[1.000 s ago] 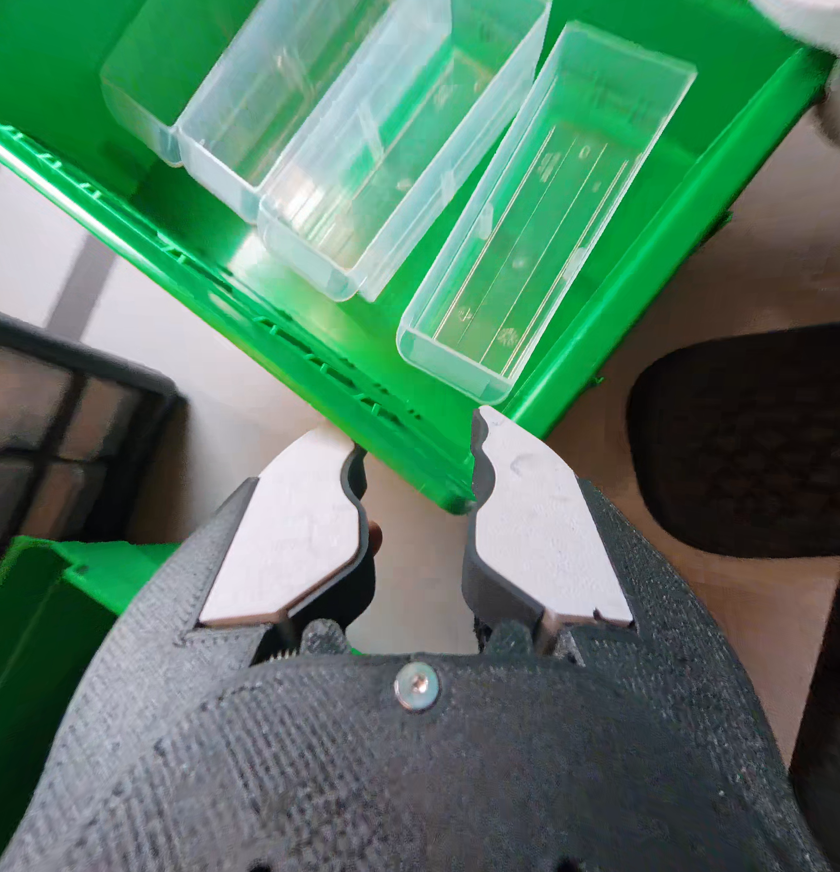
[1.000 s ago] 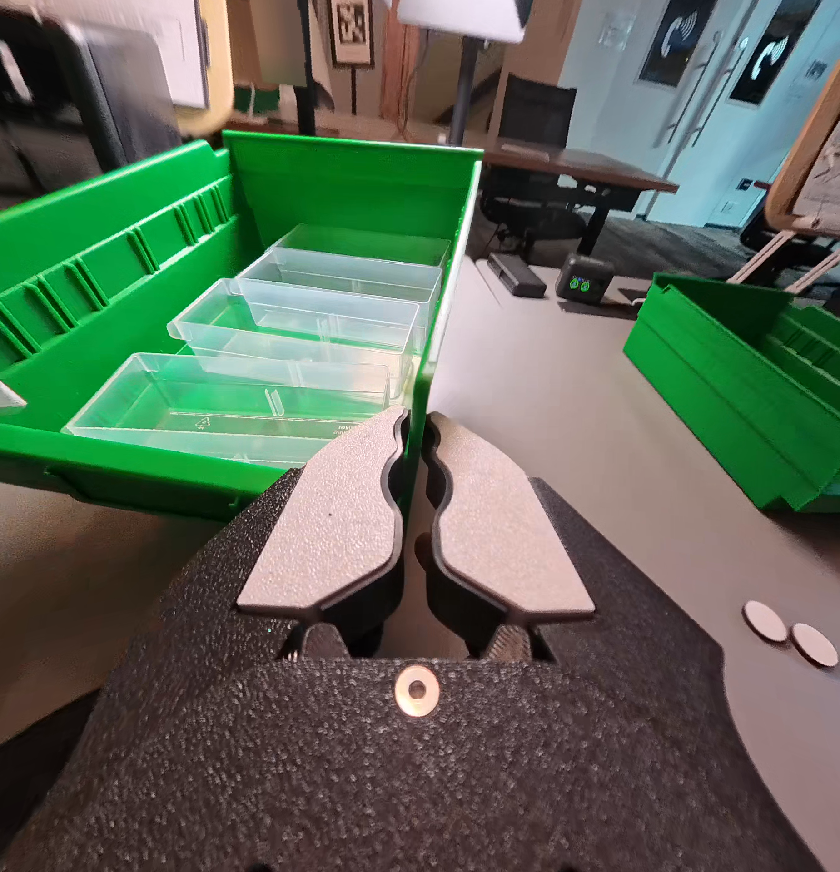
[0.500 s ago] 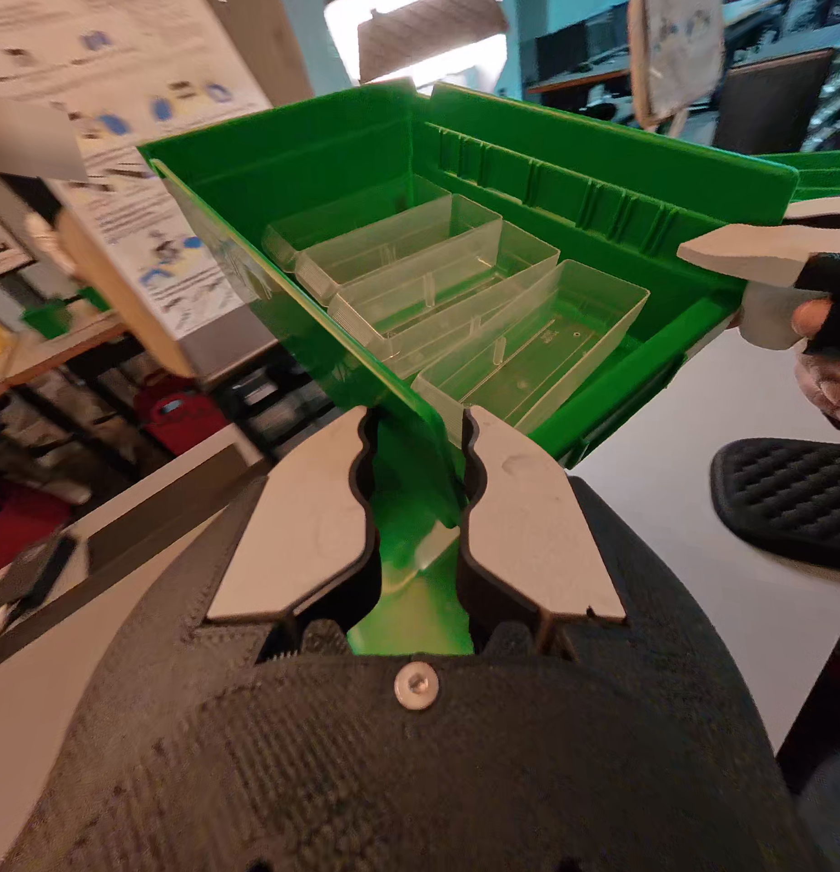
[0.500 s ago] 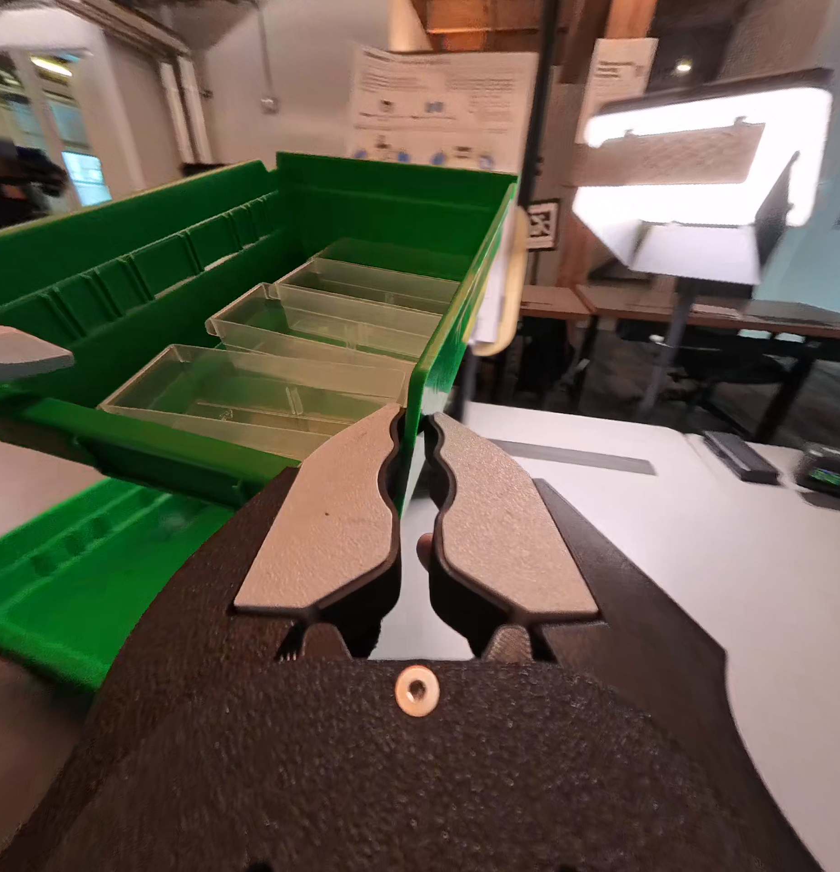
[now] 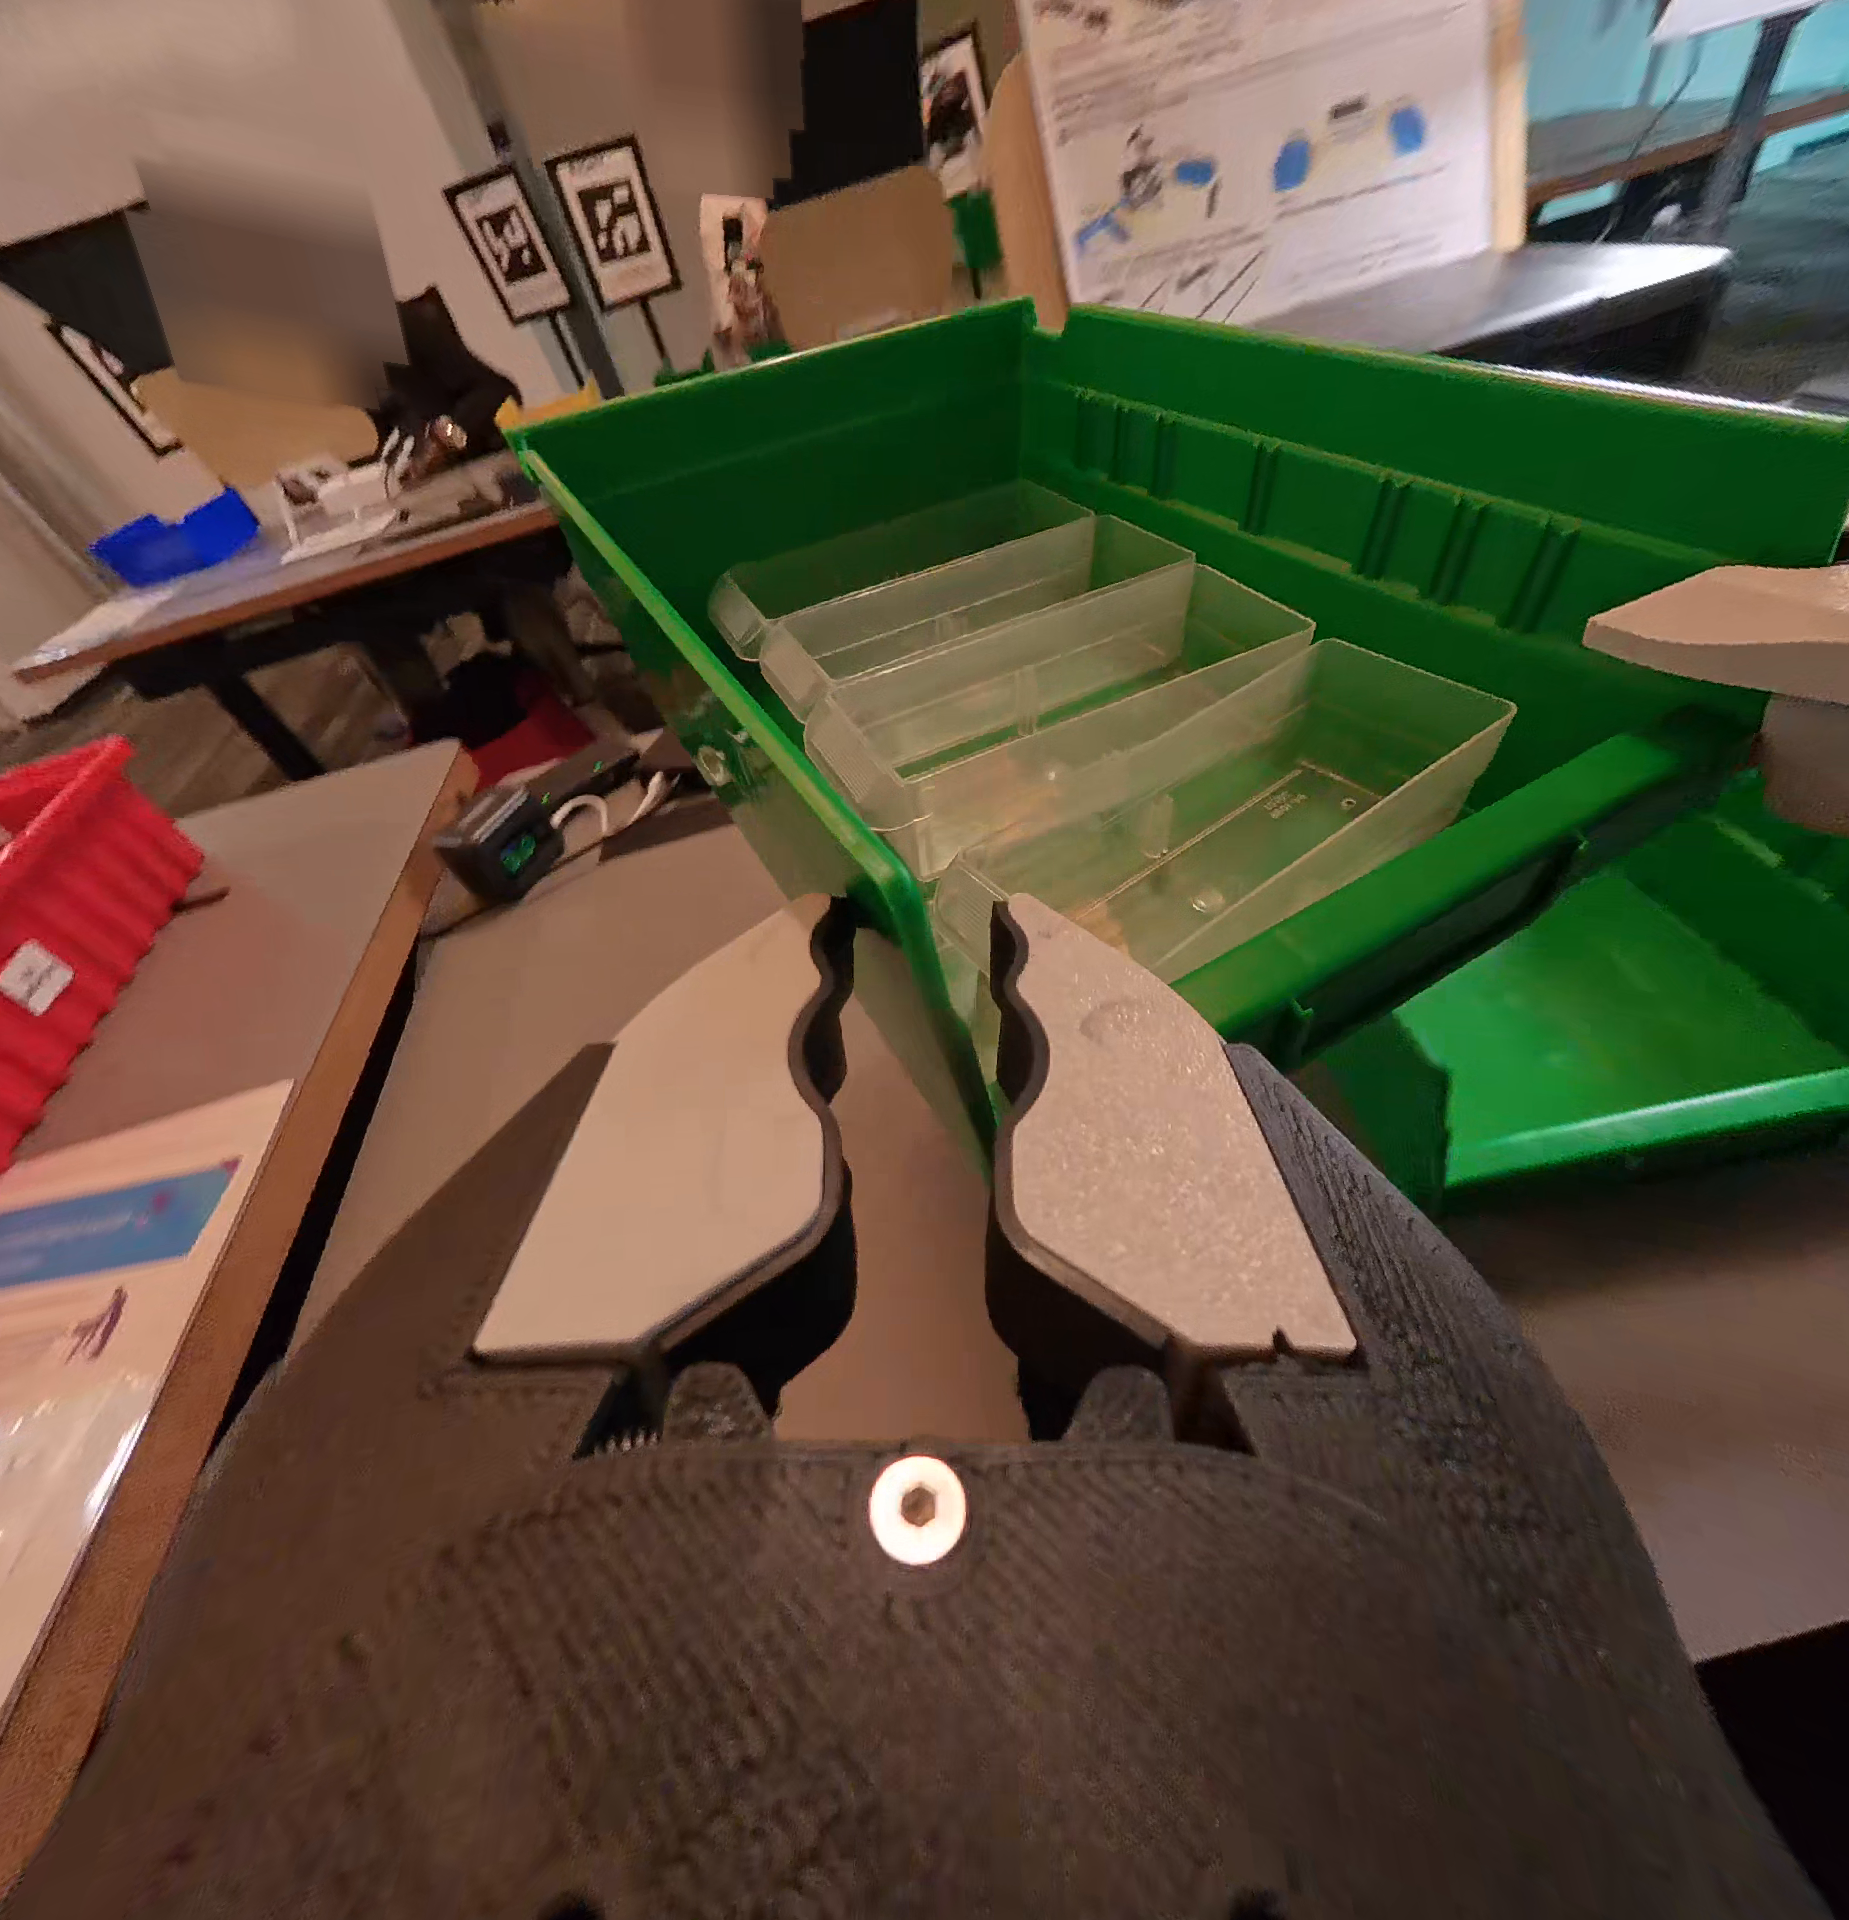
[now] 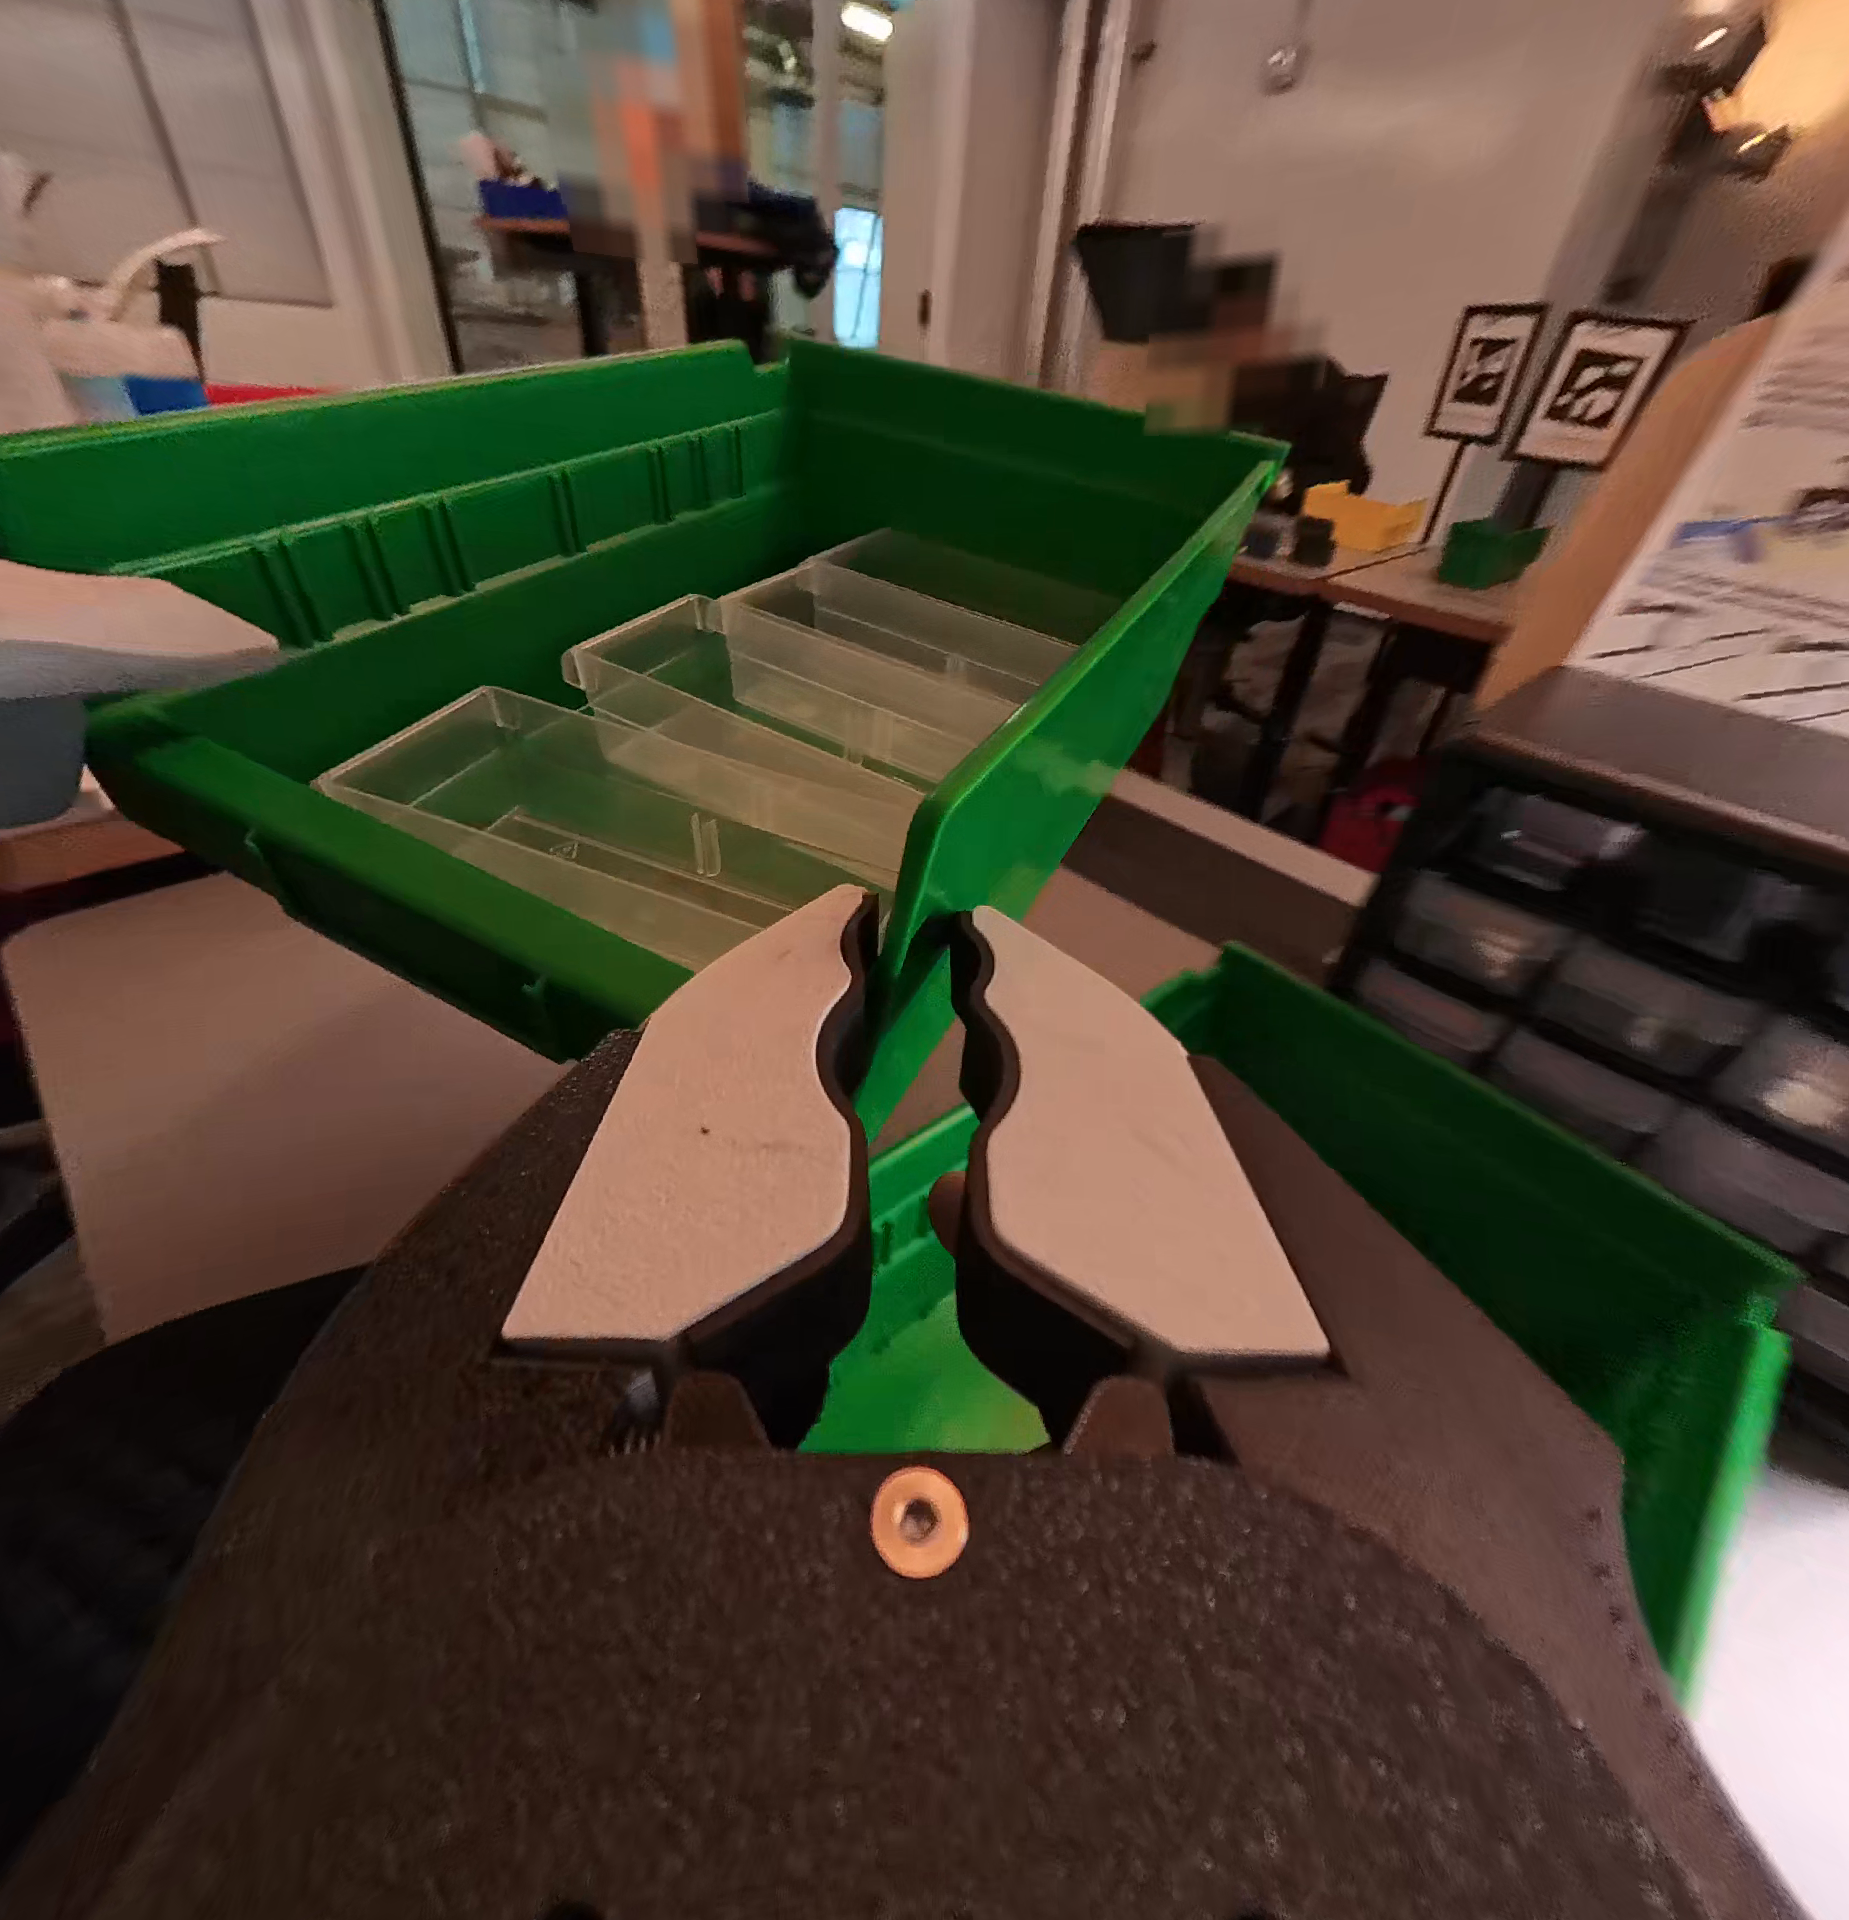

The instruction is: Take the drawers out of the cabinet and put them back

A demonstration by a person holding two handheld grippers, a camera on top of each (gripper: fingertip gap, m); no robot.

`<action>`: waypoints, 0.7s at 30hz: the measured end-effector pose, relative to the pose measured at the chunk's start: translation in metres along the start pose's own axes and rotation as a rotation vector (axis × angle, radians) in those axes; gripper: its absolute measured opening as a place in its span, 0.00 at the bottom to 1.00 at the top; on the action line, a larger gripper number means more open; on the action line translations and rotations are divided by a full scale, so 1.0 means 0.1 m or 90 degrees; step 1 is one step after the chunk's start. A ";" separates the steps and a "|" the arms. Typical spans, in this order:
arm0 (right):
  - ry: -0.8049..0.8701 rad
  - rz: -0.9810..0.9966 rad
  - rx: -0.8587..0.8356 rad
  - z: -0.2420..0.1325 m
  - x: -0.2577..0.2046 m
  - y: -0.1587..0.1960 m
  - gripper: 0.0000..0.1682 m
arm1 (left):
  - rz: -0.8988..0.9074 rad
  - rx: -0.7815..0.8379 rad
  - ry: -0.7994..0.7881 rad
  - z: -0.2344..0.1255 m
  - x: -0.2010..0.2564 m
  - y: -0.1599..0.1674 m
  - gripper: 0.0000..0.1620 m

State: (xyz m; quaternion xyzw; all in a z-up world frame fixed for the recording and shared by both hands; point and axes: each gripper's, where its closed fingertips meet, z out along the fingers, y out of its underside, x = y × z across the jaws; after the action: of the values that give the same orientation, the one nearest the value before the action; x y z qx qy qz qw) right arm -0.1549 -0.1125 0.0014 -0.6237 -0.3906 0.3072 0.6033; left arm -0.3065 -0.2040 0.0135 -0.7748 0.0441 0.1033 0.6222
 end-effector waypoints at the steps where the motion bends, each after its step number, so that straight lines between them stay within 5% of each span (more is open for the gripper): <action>1: -0.015 0.002 -0.013 0.09 -0.09 0.07 0.08 | -0.004 -0.015 -0.004 -0.01 -0.09 0.11 0.16; 12: -0.092 -0.067 -0.158 0.56 -0.59 0.71 0.11 | -0.105 -0.120 0.039 0.19 -0.51 1.07 0.14; 21: -0.110 -0.100 -0.207 0.27 -0.52 1.06 0.21 | -0.091 -0.144 0.081 0.46 -0.28 1.32 0.08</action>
State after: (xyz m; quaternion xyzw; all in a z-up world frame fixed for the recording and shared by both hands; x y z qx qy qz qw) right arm -0.1915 -0.1400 -0.1111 -0.6518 -0.5326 0.2444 0.4814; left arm -0.3642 -0.1905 -0.1154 -0.8461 0.0163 0.0136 0.5326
